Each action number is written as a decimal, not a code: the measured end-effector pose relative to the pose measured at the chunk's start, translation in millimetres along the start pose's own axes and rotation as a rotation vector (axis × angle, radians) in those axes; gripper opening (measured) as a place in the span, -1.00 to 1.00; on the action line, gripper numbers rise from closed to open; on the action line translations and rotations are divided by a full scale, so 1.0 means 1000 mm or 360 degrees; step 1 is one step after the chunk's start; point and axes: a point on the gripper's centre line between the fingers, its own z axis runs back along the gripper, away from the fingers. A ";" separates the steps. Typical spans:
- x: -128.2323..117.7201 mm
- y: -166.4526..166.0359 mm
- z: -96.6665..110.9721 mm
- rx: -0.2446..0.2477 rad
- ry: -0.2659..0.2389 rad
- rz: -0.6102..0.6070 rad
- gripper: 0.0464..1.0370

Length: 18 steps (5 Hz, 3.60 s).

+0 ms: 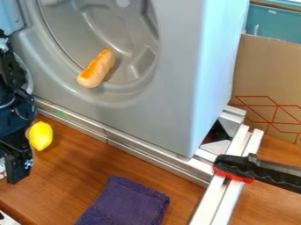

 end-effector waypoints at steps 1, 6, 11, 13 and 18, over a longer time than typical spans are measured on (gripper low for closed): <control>-0.001 -0.002 -0.002 -0.0011 0.0013 -0.0002 0.93; 0.017 0.089 -0.035 0.0024 -0.0125 -0.0024 0.93; 0.026 0.110 -0.062 0.0040 -0.0091 0.0201 0.93; 0.039 0.077 -0.060 -0.0037 -0.0119 0.0124 0.93; 0.057 -0.042 -0.049 -0.0199 0.0059 -0.0080 0.93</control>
